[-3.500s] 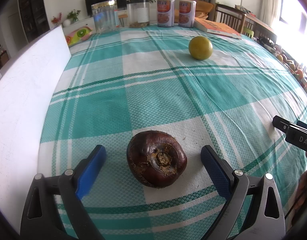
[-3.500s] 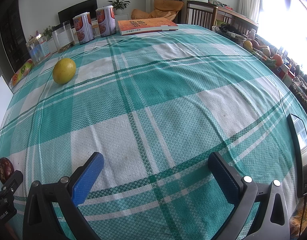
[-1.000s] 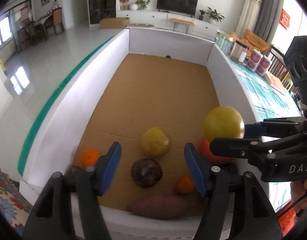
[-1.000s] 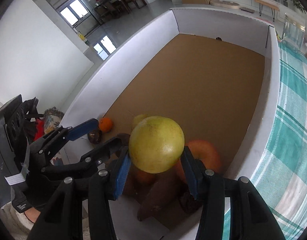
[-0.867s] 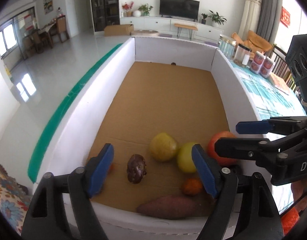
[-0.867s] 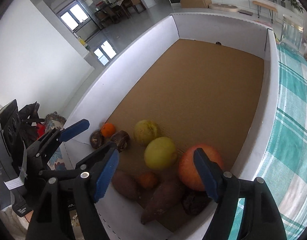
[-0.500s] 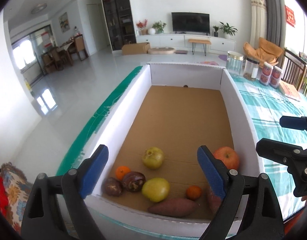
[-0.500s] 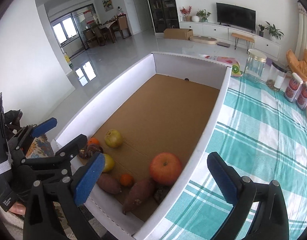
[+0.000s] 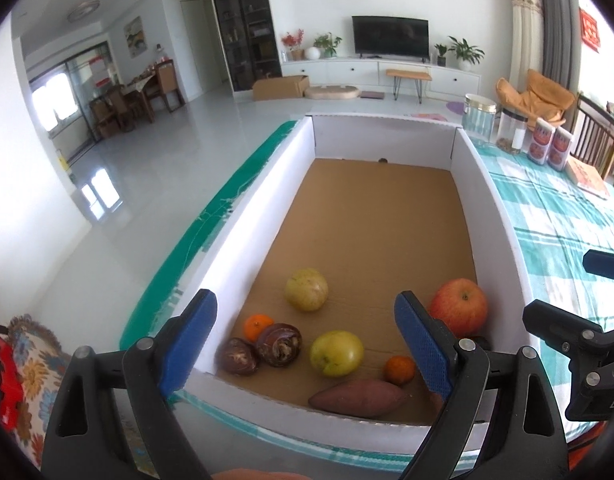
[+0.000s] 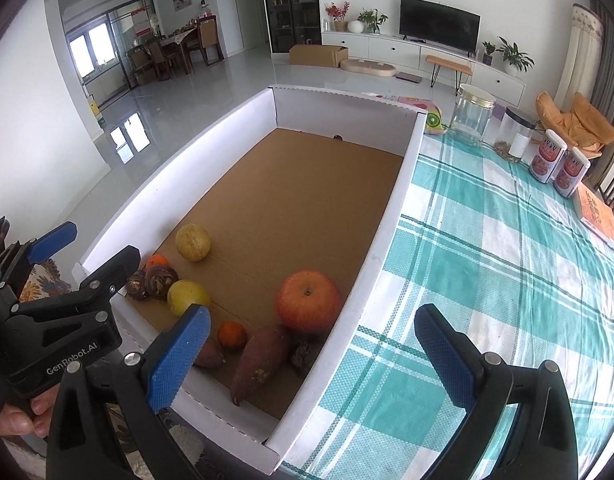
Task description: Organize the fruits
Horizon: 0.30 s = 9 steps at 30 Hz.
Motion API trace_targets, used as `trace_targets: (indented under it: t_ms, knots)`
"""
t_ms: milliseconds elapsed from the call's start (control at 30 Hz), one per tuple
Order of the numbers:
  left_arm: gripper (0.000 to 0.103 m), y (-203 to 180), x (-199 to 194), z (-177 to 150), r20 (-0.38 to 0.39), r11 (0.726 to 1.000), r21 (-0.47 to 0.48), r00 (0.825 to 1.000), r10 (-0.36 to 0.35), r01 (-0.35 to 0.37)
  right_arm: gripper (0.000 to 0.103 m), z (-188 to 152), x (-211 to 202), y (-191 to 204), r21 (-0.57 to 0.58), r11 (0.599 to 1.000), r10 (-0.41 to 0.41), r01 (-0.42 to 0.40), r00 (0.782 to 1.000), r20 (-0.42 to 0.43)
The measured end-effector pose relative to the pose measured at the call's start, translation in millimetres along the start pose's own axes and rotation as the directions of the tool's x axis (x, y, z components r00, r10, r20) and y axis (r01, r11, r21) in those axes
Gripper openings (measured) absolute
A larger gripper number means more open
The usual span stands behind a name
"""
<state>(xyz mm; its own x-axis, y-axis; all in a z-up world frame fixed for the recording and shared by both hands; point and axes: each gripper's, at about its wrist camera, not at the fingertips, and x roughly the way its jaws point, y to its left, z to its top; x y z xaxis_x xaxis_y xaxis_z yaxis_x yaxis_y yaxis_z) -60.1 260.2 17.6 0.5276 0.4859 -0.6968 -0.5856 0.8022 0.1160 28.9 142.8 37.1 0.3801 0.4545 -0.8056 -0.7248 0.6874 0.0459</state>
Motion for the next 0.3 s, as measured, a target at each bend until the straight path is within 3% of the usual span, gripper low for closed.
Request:
trace_targets:
  t_ms: [300]
  knots:
    - [0.092,2.5,2.7,-0.4,-0.008,1.0,-0.027,1.0,-0.017,0.017,0.102,-4.4,5.1,11.2,-0.012,1.0,0.018,-0.018,1.0,-0.004]
